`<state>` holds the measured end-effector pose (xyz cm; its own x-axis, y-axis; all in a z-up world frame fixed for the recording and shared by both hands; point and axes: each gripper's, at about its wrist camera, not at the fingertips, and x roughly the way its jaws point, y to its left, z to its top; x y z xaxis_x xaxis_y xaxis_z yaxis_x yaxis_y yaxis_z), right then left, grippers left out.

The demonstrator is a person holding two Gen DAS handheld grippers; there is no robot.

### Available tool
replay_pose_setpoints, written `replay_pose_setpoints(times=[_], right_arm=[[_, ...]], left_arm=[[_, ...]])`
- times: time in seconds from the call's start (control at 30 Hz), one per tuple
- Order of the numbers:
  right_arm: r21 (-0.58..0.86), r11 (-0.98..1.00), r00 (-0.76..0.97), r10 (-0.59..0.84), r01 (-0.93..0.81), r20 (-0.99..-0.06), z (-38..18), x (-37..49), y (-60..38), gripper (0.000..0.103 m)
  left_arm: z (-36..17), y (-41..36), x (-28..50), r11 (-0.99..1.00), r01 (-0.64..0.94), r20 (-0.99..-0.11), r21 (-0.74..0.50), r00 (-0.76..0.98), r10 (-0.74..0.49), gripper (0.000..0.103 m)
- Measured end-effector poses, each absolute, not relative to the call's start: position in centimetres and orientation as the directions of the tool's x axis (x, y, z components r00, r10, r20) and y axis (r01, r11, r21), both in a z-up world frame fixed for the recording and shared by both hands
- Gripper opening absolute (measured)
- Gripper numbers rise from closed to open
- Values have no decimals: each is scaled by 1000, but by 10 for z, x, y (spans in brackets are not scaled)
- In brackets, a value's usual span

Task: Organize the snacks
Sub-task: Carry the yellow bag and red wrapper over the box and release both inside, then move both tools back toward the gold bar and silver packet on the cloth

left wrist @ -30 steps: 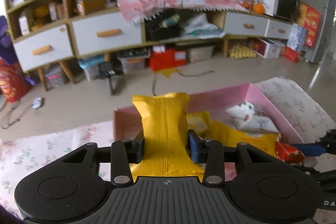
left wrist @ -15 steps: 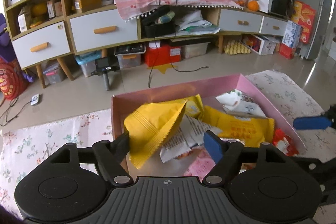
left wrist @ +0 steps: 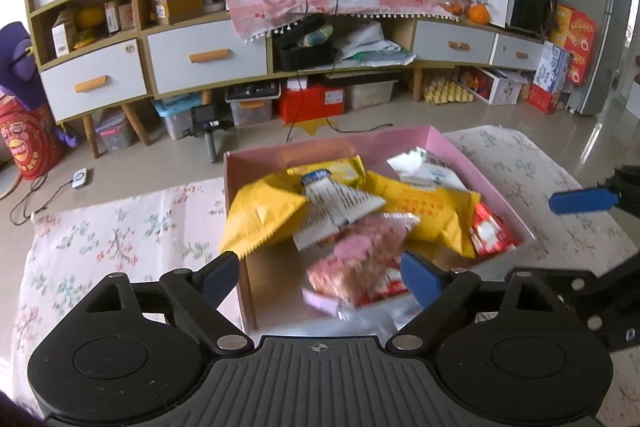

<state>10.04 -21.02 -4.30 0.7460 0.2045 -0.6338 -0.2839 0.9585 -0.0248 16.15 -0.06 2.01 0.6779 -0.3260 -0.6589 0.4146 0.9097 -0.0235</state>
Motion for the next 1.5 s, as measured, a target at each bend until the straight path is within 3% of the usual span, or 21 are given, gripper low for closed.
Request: replay_pose_setpoints(times=[0.5,0.7,1.03,1.5], right_arm=[[-63,942,721,208,-330,-661,-35,58,-198,73],[-61,941,716,210,-332,-666,-35,39,-194,75],[-98,918,693,216,-383,-688,-47,23,-173,75],[-88,894,661,254,-438,-705,-63,27,-128,75]], left_arm=[[21,22,89,938,344,-688,-47,669,-280,97],[8,35,70,959,285,-727,-3,658,-198,97],[-5,65,56,960,274,-715,50,682,-157,97],[-35,103,63,896,412,-690,163,697,-195,97]])
